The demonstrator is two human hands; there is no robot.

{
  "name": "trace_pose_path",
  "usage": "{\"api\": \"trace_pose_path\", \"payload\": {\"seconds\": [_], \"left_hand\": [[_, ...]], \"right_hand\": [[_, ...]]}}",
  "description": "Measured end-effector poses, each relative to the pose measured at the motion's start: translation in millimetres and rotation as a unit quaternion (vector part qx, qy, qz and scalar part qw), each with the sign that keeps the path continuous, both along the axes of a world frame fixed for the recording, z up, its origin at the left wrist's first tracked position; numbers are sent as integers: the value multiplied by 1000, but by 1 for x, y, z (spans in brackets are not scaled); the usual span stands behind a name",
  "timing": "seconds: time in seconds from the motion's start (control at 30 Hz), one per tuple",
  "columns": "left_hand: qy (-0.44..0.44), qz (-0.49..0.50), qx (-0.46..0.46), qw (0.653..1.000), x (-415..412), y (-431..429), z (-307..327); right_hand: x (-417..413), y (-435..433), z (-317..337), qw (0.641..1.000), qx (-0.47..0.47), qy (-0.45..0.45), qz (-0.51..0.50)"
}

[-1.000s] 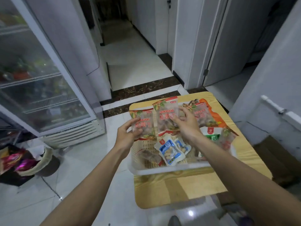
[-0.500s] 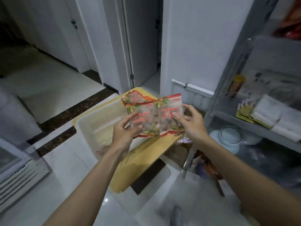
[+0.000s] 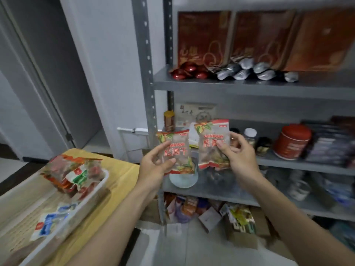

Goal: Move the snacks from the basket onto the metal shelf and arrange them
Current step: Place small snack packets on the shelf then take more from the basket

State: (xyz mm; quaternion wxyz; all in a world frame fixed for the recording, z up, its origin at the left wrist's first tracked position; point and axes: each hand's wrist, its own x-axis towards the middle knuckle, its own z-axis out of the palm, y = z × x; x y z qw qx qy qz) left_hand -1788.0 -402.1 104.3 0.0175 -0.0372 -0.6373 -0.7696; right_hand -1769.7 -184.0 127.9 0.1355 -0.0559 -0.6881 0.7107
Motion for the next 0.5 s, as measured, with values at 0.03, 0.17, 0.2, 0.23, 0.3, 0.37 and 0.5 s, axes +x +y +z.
{"api": "trace_pose_path", "payload": {"seconds": [0.03,0.17,0.2,0.23,0.3,0.37,0.5], "left_hand": [[1,-11,-1,1000,-2,22,4],[14,-56,-1,998,-3,96,15],[21,-67,2,998,-4,118,19],[25,-76,4,997,-4,144,24],[39,-89,-1,995,-8,189,32],[53,-100,-6,994,-13,226,41],[64,-121,11,991,-26,287,67]], "right_hand": [[5,22,4,1000,1,5,-14],[23,95,15,998,3,21,-61],[27,115,19,997,2,23,-70],[31,139,24,996,-5,29,-79],[35,181,31,996,-11,37,-86],[36,217,38,994,-9,47,-95],[32,276,56,991,-1,70,-116]]}}
